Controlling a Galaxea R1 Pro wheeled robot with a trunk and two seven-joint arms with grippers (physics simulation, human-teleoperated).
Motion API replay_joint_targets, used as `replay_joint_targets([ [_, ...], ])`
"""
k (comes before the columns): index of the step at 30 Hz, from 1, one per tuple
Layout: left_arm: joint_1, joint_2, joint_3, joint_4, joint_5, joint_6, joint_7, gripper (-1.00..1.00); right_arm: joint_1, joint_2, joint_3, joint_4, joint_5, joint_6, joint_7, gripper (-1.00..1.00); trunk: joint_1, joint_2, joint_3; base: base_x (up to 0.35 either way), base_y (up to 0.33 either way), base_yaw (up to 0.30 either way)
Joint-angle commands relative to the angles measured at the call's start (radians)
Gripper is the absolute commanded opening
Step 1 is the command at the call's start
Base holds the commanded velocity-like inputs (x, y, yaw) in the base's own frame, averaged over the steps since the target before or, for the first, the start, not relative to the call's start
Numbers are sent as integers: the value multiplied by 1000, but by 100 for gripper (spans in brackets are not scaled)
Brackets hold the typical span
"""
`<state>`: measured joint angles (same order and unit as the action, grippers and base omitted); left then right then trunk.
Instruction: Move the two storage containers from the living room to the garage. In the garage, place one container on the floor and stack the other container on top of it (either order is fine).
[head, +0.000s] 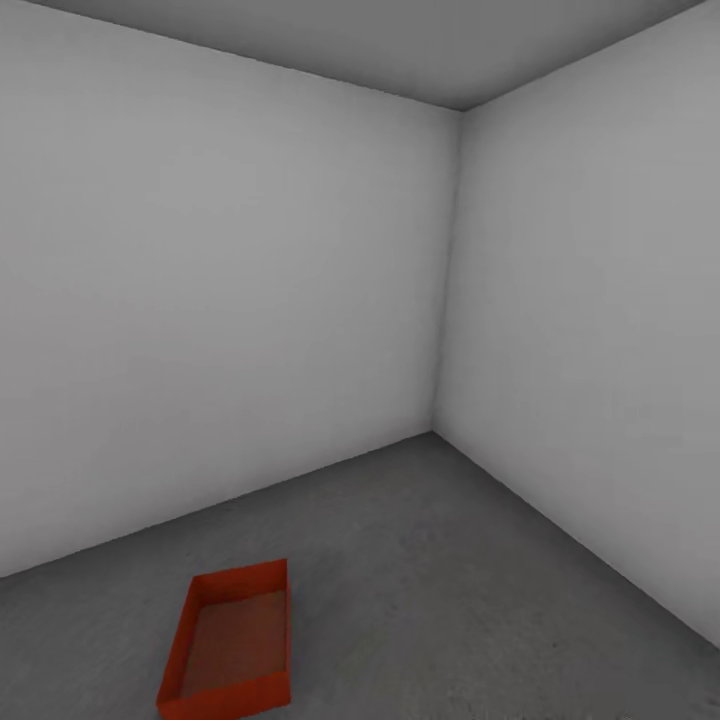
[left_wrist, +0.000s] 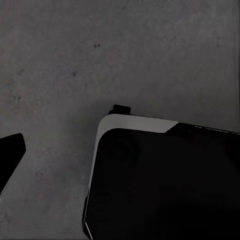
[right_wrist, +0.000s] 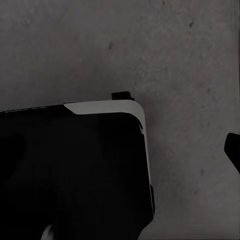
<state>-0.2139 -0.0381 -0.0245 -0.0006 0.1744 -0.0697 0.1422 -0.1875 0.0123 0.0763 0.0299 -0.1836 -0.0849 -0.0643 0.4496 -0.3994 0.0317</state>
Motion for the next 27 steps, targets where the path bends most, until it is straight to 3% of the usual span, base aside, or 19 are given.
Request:
replay_joint_targets([
  [1,0,0,-3,1,8,-4,2,100,-1,1,8,3,-10,-6,-2,100,0,-1,0,0,0,-283],
  [27,0,-2,-3,1,9,-6,2,100,-1,1,8,2,-8,-7,-2,100,0,-1,15,0,0,-283],
])
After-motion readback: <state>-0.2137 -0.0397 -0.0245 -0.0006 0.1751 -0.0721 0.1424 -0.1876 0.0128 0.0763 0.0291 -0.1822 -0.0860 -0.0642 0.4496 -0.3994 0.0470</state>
